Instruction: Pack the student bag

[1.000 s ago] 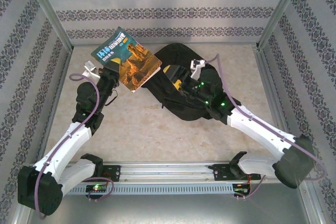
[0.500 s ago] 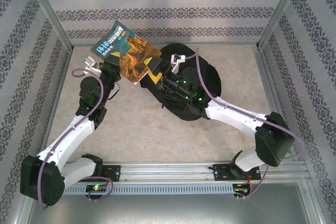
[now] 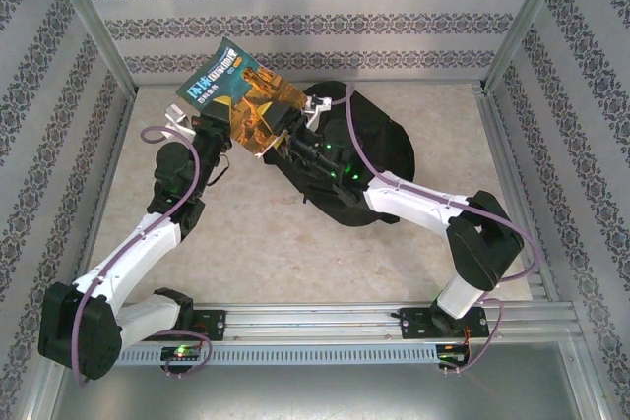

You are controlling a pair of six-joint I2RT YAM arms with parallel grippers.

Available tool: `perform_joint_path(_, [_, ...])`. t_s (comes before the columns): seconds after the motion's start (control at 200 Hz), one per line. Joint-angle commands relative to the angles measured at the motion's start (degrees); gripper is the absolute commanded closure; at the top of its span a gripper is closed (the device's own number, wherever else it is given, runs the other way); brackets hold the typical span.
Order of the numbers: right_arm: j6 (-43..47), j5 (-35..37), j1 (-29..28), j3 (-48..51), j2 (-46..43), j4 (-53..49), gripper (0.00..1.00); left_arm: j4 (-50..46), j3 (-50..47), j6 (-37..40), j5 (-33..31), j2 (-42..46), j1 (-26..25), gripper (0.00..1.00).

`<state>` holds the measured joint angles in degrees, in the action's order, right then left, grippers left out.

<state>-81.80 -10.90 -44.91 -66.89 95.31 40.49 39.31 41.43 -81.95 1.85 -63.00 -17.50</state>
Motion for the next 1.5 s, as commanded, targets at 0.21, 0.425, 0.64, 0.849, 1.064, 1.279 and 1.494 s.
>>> perform_joint_path(0.21, [6.4,3.3,-0.7,-4.0,-0.9,0.7,0.47,2.7,1.0,0.3,-0.1,1.3,-1.6,1.0])
perform_joint_path(0.425, [10.7,3.6,0.1,-4.4,-2.9,-5.3,0.93,-2.4,2.7,3.6,3.3,0.1,-2.4,0.99])
perform_joint_path(0.64, [23.8,5.0,5.1,-0.3,-16.3,-27.2,1.0,-26.6,12.9,21.2,15.6,-3.2,-2.7,0.59])
perform_joint_path(0.849, [34.6,10.8,12.4,5.4,-33.3,-51.6,1.0,-47.7,26.2,39.7,18.3,-16.1,-9.5,0.44])
perform_joint_path(1.064, [40.2,23.3,21.2,5.1,-46.4,-78.5,1.0,-62.5,42.3,56.6,11.7,-30.9,-20.8,0.38])
perform_joint_path(1.279, [42.5,23.3,28.4,4.6,-52.5,-87.9,1.0,-73.1,57.5,63.9,-1.7,-44.8,-26.4,0.18])
perform_joint_path(1.494, [43.1,19.5,30.4,4.9,-54.2,-89.9,1.0,-74.0,66.1,72.3,-14.2,-53.9,-25.5,0.18])
